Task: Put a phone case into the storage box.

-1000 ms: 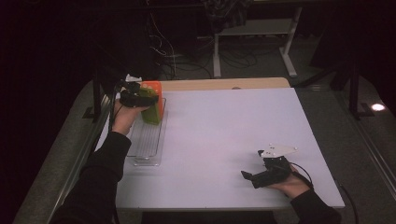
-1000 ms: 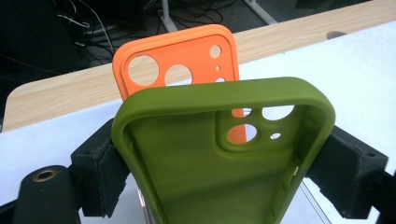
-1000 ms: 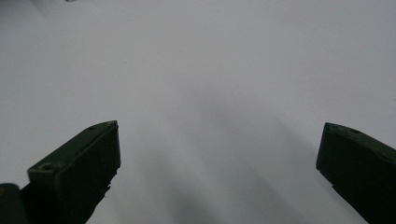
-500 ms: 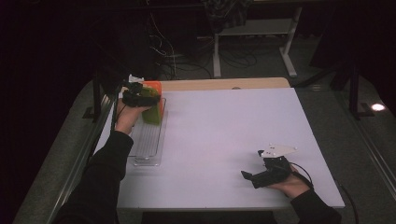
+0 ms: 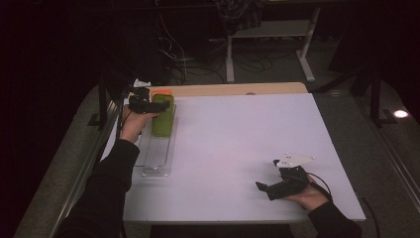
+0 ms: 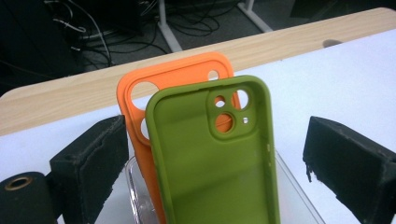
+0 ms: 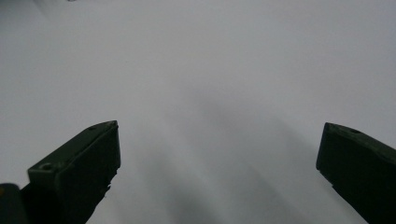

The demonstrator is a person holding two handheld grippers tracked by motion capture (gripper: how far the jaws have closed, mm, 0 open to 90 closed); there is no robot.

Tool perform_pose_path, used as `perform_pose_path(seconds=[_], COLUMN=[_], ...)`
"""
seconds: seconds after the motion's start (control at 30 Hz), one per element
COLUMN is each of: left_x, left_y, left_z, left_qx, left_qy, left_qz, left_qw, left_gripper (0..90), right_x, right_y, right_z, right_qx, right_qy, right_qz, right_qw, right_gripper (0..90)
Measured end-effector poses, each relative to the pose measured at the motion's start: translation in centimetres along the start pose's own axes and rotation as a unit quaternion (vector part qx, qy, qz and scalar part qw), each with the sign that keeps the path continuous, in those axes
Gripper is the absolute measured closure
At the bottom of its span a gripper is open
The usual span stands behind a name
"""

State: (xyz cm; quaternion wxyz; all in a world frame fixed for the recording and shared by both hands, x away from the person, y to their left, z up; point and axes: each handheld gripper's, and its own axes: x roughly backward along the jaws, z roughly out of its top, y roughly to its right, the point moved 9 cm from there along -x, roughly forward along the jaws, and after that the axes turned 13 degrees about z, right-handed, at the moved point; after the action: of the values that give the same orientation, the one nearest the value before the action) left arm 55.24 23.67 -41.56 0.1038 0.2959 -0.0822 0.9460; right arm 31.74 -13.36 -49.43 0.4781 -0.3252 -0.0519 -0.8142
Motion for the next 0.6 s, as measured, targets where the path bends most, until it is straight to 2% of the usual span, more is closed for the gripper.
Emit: perform_pose_path(seconds=[0.27,0.4,0.6], left_x=[2.3,3.5,4.8], left_y=[1.0,1.7,2.8], left_z=[0.3,0.4,0.4], left_qx=[-0.027,-0.046,-0.054], left_qy=[0.005,0.008,0.009], left_qz=[-0.051,-0.075,-0.108], left_qw=[0.9983,0.9961,0.9927], left_gripper=[6.0,5.1,4.5], right_x=[0.1,0.0,0.1], right_y=[-0.1,0.0,0.0], right_z=[0.1,0.1,0.2], right_qx=[0.003,0.003,0.004], right_qy=[0.002,-0.002,-0.001], right_qz=[0.0,0.002,0.0], right_qw=[1.0,1.0,1.0], right_gripper=[0.0,0.0,0.0])
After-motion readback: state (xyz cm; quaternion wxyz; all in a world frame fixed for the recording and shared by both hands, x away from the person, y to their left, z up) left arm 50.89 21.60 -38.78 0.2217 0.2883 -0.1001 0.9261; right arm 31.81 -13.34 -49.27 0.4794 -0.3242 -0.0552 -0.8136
